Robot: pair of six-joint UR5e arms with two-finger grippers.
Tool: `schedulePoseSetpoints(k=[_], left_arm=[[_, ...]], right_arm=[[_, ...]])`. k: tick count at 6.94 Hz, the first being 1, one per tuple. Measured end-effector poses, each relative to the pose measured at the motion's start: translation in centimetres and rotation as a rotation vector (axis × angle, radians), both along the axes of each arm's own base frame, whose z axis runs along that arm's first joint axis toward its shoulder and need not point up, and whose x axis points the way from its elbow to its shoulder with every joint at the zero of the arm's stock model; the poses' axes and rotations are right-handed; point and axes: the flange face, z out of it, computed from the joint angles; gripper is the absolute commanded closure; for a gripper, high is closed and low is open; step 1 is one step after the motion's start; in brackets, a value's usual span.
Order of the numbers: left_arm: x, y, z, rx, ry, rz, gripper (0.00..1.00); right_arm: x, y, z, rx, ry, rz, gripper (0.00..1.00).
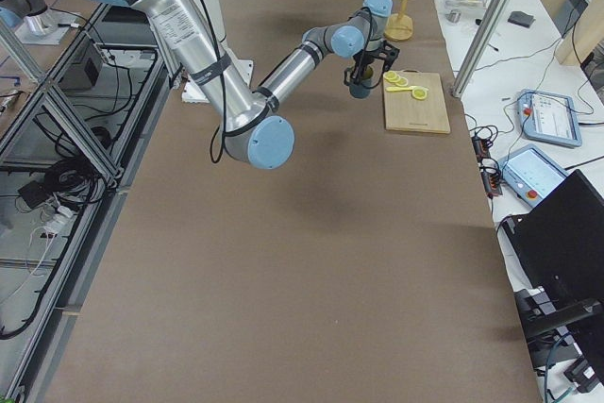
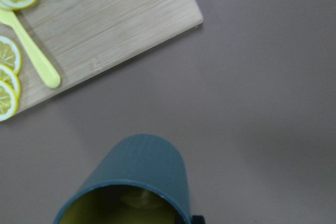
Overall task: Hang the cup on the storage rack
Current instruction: 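Carry the blue mug in the right gripper toward the cutting board, then lower the blue mug onto the table beside the board, open right gripper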
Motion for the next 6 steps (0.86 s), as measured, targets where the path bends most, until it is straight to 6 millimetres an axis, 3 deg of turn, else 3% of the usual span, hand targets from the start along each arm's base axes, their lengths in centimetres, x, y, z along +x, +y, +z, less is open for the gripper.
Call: schedulePoseSetpoints(k=[2,4,6], left_arm=[[0.0,0.0,0.5,-0.007,-0.001,0.0,0.01],[0.1,0.0,1.1,-0.016,-0.002,0.002,0.01],[0.0,0.0,1.4,-0.019,-0.003,0.003,0.01]], right_arm=[[-4.0,-0.4,-1.9,-0.012,0.003,0.002,1.0],[-8.1,-1.0,-1.8,-0.031,-0.01,0.014,1.0],[-10.7,-0.3,-0.9,-0.04,0.009,0.01,1.0]])
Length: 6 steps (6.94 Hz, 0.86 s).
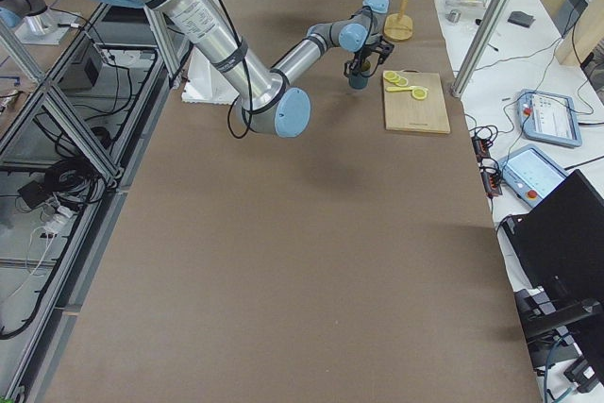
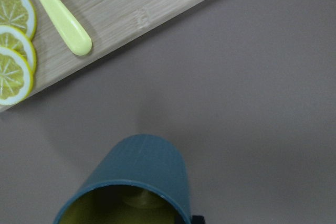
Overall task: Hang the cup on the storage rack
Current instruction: 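Lower the blue mug onto the table beside the board, open right gripper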
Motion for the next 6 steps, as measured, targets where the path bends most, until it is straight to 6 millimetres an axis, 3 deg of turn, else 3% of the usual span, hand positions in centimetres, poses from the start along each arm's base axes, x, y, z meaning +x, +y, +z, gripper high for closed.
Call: schedulePoseSetpoints(k=[3,4,5,6], left_arm=[[0.0,-0.3,-0.2,0.001,0.0,-0.001,0.01],[0.1,-0.4,-0.2,0.001,0.0,-0.001,0.01],[0.1,-0.6,-0.3,0.003,0.0,-0.001,0.01],[0.1,-0.7,-0.5,0.006,0.001,-0.001,0.01]], right_arm=[[-1.5,0.8,0.4,0.005,0.021,0.008,1.0],[-1.8,1.0,0.5,0.008,0.027,0.012,0.87],[-2.0,1.1,0.6,0.009,0.03,0.013,0.01],[-2.2,1.2,0.6,0.013,0.031,0.013,0.0]])
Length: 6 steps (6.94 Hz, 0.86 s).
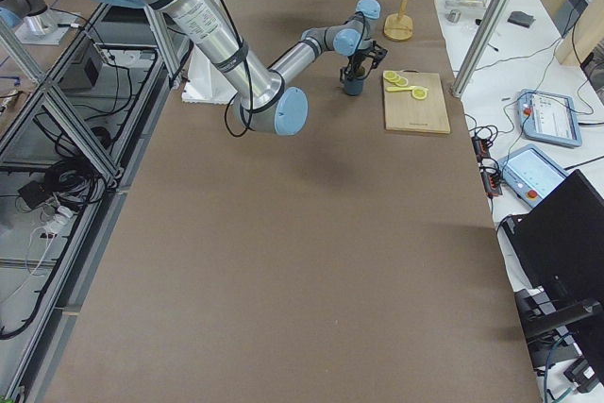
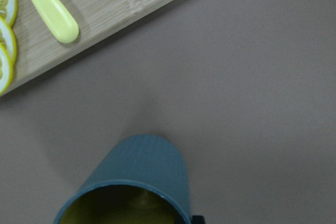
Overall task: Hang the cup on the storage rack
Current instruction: 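Lower the blue mug onto the table beside the board, open right gripper, then raise the right gripper away from the mug while the left arm reaches in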
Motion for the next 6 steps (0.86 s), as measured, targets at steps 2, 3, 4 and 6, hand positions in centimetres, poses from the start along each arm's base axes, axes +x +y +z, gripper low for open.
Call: schedulePoseSetpoints(k=[2,3,4,6], left_arm=[[0.0,-0.1,-0.9,0.016,0.008,0.001,0.02],[0.2,-0.1,-2.2,0.038,0.027,0.006,0.02],[0.3,0.0,-4.3,0.066,0.052,0.006,0.02],[2.4,1.3,-11.3,0.159,0.116,0.037,0.02]], right_arm=[[0.1,0.3,-1.0,0.022,-0.01,0.008,0.0],[1.0,0.3,-2.0,0.037,-0.031,0.015,0.0],[2.7,0.1,-3.0,0.047,-0.06,0.023,0.0],[8.2,-0.5,-2.9,0.046,-0.118,0.034,0.0]])
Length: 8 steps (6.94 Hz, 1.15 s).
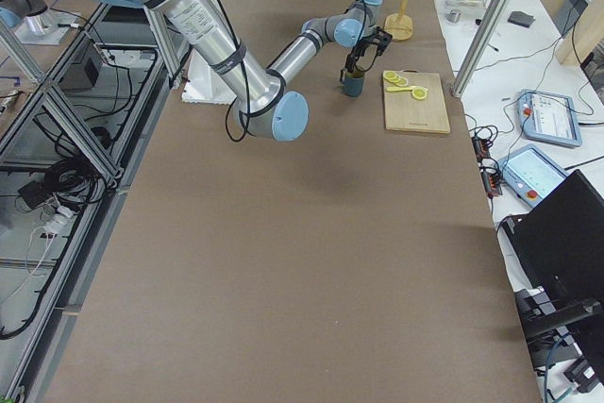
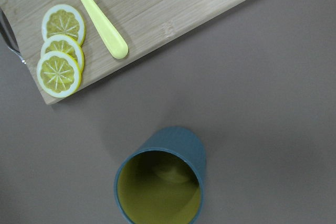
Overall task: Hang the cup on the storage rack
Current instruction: 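Raise the right gripper away from the mug while the left arm reaches in, then move the left gripper to the blue mug's handle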
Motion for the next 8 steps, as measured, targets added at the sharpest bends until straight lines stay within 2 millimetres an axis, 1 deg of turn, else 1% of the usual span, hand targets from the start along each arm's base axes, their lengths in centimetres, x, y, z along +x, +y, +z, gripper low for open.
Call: schedulePoseSetpoints(k=[1,2,3,4,5,6,7,8], left_arm=[[2.4,0.9,-3.6,0.037,0.03,0.034,0.02],[6.2,1.7,-7.7,0.035,0.07,0.058,0.02],[10.7,2.6,-12.0,0.043,0.096,0.081,0.02],[15.9,3.8,-15.8,0.09,0.091,0.105,0.02],[21.9,5.0,-18.5,0.138,0.07,0.119,0.03],[28.3,6.1,-20.7,0.152,0.061,0.113,0.03],[35.3,7.4,-23.1,0.143,0.07,0.09,0.03],[41.9,9.3,-24.9,0.147,0.065,0.063,0.03]], right_arm=[[3.0,-0.3,1.2,0.0,-0.017,0.005,0.0],[5.5,-0.7,2.5,0.005,-0.027,0.004,0.0],[7.1,-1.1,3.4,0.011,-0.03,0.002,0.0],[8.1,-1.4,4.4,0.013,-0.028,0.002,0.0],[8.7,-1.5,5.6,0.022,-0.02,-0.004,0.0],[9.2,-1.6,6.8,0.033,-0.011,-0.012,0.0],[10.1,-1.8,8.0,0.039,-0.002,-0.012,0.0],[11.6,-2.2,9.8,0.049,0.01,-0.013,0.0]])
